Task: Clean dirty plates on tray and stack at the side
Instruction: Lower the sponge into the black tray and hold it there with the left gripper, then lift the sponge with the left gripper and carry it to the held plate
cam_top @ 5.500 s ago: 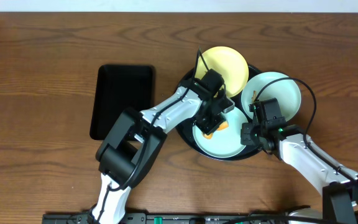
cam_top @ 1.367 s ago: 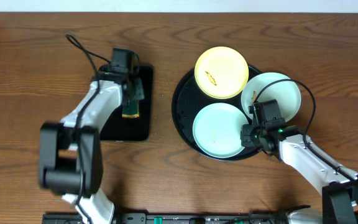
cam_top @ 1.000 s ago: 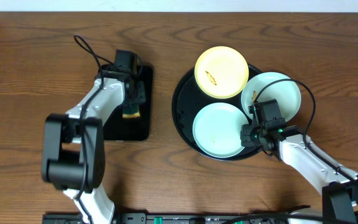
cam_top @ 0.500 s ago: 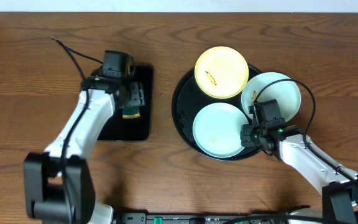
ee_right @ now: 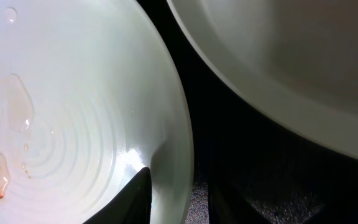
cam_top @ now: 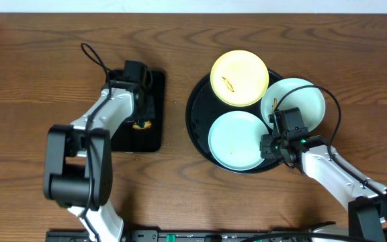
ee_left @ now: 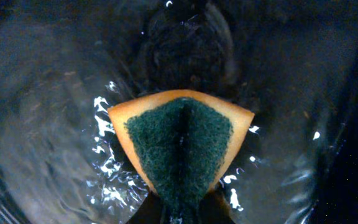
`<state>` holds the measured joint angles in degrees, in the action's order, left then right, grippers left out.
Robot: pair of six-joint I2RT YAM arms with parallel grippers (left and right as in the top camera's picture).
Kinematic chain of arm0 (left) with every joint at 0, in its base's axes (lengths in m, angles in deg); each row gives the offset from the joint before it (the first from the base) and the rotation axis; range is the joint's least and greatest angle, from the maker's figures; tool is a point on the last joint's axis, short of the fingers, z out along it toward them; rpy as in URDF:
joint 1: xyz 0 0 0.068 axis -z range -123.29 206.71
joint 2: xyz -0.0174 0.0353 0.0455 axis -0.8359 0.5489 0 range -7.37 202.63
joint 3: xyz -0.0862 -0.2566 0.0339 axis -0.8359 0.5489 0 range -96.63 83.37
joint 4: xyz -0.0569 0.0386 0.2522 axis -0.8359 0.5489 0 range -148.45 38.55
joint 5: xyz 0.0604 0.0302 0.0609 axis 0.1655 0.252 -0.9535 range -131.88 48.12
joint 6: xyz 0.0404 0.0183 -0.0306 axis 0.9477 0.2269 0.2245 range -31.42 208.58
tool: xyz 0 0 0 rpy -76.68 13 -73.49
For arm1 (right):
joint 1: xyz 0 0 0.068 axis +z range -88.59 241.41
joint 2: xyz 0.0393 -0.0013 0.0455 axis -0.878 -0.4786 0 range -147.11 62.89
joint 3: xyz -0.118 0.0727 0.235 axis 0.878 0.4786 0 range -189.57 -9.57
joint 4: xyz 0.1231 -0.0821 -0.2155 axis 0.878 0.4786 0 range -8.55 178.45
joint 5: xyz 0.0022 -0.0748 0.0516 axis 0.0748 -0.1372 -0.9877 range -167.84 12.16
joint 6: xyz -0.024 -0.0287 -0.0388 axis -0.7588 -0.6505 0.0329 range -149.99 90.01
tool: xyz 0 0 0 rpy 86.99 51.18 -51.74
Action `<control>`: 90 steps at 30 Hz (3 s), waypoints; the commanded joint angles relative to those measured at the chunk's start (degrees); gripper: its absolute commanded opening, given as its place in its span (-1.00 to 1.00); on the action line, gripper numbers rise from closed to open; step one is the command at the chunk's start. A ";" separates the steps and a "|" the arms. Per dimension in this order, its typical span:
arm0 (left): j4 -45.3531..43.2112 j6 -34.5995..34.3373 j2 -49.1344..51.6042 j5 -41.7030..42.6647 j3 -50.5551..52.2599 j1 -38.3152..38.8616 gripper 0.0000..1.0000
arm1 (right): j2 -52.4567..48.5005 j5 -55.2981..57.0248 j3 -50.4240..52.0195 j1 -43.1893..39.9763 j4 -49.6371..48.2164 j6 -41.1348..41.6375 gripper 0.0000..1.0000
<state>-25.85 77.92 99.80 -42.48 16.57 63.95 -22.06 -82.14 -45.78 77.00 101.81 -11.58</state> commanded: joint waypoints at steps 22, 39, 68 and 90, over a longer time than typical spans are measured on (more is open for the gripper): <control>7.13 1.40 -19.19 -2.64 -1.86 -0.44 -0.85 | 0.17 -0.31 0.33 0.35 0.20 -0.22 -0.98; 5.55 3.10 -18.43 0.13 -1.49 -0.42 -0.85 | 0.17 -1.97 0.31 0.35 -0.72 0.22 -0.97; 3.34 4.42 -18.43 0.22 -0.96 0.22 -0.85 | 4.15 -4.94 -0.04 0.17 -7.17 -1.31 -0.98; 1.51 -2.32 -15.45 22.32 -0.92 0.90 -0.85 | 4.15 -1.14 -0.02 0.20 -7.65 -1.31 -0.98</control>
<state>-22.82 80.55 84.35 -31.16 15.38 64.06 -18.56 -83.78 -45.78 77.28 94.07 -12.25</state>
